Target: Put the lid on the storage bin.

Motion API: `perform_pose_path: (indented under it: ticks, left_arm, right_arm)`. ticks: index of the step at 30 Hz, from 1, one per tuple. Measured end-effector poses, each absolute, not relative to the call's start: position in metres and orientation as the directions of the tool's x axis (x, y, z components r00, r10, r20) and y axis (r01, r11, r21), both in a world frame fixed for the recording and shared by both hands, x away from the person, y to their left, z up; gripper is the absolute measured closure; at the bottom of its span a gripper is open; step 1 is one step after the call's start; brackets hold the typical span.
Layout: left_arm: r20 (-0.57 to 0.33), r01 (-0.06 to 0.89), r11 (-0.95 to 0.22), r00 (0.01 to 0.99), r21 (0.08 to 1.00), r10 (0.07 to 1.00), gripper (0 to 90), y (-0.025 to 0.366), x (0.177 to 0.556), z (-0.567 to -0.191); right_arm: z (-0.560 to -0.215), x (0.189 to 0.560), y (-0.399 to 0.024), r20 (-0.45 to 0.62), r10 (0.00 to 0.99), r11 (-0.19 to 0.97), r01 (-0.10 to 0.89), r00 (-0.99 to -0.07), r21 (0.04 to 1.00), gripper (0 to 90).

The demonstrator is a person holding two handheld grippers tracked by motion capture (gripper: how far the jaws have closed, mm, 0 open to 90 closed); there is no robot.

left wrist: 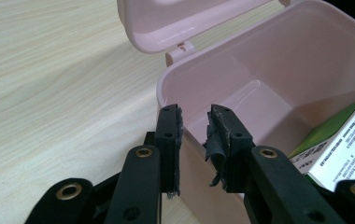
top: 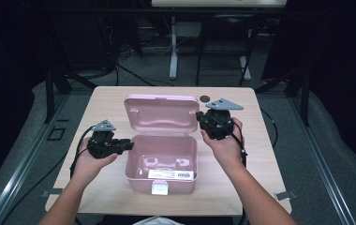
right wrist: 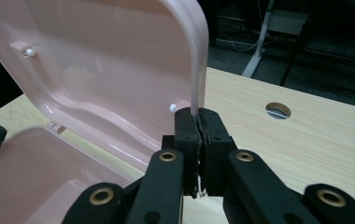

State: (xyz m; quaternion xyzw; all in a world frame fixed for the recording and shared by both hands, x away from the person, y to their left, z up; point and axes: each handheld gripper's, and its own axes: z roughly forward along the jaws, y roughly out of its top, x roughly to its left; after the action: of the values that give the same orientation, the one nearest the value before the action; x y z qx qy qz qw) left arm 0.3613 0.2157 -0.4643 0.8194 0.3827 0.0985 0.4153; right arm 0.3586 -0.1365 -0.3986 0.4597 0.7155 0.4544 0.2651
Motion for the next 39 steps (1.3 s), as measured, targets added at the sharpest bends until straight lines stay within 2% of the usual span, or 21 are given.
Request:
perform_pose_path:
  ticks: [14, 39]
  left_arm:
    - [-0.132, 0.508, -0.337, 0.682, 0.793, 0.719, 71.3, 0.224, 0.354, -0.446]
    - [-0.059, 0.411, -0.29, 0.656, 0.864, 0.753, 73.5, 0.225, 0.335, -0.41]
  right_arm:
    - [-0.401, 0.344, -0.134, -0.003, 0.899, 0.189, 0.382, -0.438, 0.904, 87.2]
    - [-0.409, 0.323, -0.137, 0.013, 0.889, 0.174, 0.363, -0.459, 0.915, 85.8]
